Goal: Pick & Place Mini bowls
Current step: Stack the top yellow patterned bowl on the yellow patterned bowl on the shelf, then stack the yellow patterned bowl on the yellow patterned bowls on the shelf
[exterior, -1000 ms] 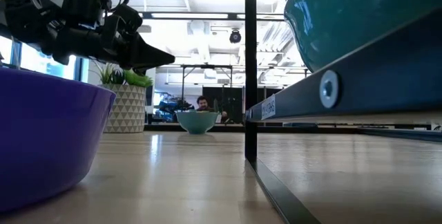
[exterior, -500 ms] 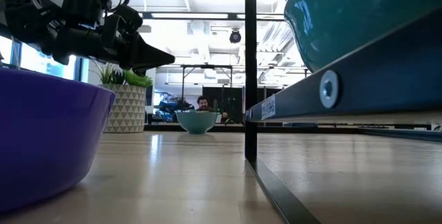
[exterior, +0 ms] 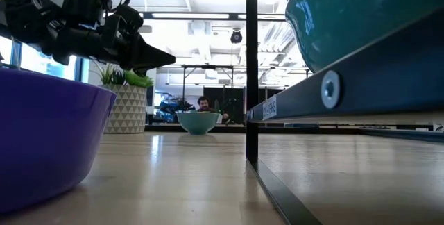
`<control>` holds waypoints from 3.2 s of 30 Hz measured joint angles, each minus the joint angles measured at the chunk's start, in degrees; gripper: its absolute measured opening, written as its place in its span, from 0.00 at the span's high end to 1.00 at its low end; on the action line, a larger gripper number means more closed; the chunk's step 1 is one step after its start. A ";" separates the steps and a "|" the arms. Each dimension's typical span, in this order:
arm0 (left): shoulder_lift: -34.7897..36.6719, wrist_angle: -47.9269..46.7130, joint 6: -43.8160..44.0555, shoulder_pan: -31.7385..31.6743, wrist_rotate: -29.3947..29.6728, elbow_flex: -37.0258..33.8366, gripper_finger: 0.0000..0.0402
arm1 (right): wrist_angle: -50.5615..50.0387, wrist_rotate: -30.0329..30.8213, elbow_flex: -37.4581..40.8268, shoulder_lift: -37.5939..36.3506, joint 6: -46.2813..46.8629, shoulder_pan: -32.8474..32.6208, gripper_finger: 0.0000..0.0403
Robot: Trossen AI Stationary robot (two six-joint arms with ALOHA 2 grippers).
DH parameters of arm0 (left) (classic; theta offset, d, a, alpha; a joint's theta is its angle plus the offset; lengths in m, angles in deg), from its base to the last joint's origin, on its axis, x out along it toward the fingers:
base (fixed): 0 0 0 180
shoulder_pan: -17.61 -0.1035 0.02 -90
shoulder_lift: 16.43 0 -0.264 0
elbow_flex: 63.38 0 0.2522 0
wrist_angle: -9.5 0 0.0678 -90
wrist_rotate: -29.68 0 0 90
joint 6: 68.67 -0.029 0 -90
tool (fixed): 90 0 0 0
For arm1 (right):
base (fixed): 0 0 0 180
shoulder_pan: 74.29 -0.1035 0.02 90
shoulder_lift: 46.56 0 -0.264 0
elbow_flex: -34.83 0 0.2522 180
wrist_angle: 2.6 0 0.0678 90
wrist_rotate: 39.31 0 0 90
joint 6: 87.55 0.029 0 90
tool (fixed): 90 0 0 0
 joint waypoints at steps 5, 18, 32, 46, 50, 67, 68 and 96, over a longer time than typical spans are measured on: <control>0.00 -0.02 0.00 0.00 0.00 0.00 0.97 | 0.19 -0.46 0.10 -0.03 0.00 0.10 0.92; 0.00 0.02 0.00 0.00 0.02 0.00 0.97 | 1.04 -8.44 0.12 -0.14 4.59 1.68 0.73; 0.00 0.02 0.00 0.00 0.02 0.00 0.97 | 2.98 -9.52 0.21 -4.03 6.18 4.12 0.65; 0.00 0.02 -0.04 0.01 0.02 -0.01 0.97 | 2.31 -11.56 0.21 -4.68 7.21 6.71 0.65; 0.00 0.02 -0.07 0.00 0.02 -0.01 0.97 | 1.86 -13.21 0.14 -4.73 7.19 7.32 0.65; 0.01 0.01 -0.15 0.01 -0.02 -0.01 0.97 | -4.25 -12.84 0.12 -8.64 3.36 11.30 0.65; 0.02 0.00 -0.17 0.01 -0.02 -0.02 0.97 | -4.76 -12.26 0.12 -9.18 2.19 11.84 0.65; 0.02 -1.29 -2.11 0.00 -0.02 -0.02 0.97 | 66.54 -6.78 24.91 -11.48 -66.45 45.19 0.98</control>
